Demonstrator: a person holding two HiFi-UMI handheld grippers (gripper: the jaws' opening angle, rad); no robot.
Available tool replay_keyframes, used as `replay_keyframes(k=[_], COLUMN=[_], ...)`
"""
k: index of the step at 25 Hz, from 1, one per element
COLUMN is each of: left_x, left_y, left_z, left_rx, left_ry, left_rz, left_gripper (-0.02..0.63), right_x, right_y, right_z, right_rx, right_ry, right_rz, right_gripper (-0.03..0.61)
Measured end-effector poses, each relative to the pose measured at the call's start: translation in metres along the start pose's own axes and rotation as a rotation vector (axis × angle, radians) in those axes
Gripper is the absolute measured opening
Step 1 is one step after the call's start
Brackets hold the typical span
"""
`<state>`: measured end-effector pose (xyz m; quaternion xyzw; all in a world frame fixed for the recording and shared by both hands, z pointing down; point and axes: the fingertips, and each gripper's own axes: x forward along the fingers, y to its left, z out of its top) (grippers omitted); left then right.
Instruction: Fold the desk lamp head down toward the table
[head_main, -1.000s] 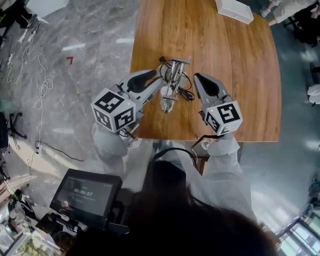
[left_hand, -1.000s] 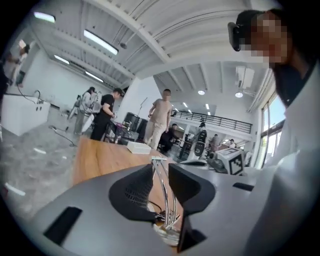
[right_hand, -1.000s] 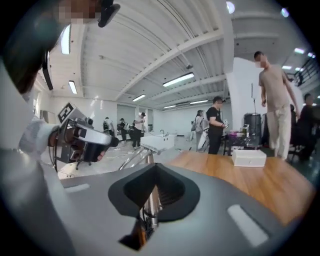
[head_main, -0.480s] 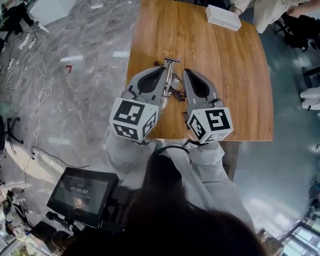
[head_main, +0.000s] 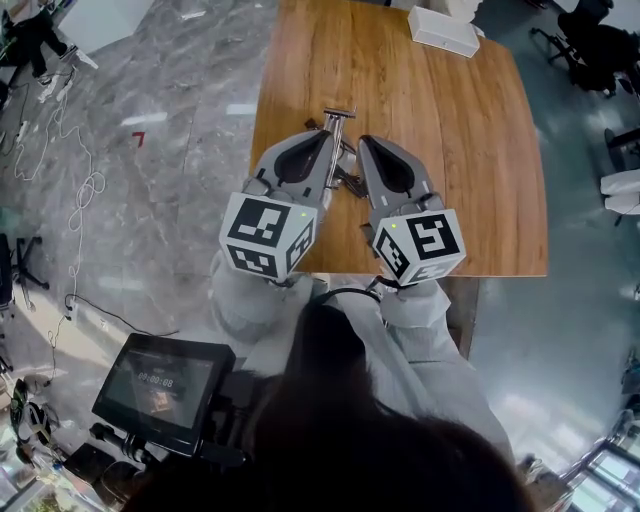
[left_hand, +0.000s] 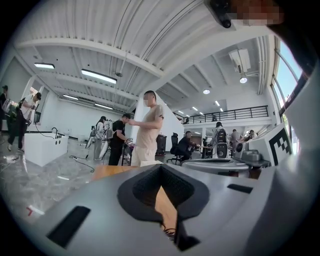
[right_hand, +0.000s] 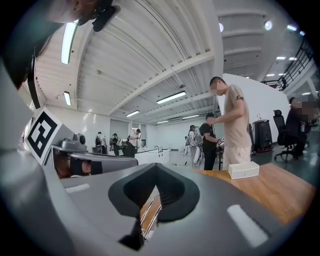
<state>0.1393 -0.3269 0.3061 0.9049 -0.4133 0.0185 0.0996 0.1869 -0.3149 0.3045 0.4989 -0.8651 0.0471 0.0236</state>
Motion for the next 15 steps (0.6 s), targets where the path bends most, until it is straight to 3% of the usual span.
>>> replay_keyframes(k=[15], left_x=[-0.0005], left_y=[0.0020], left_z=[0.0015], left_rx=[0.010], left_ry=[0.010], left_rz=[0.008], left_gripper=[0.002], right_x=[0.0009], right_y=[0.0032], right_z=[0.0027], right_rx=[0.003], right_ry=[0.001], right_rz=[0.008], right_gripper=[0.000])
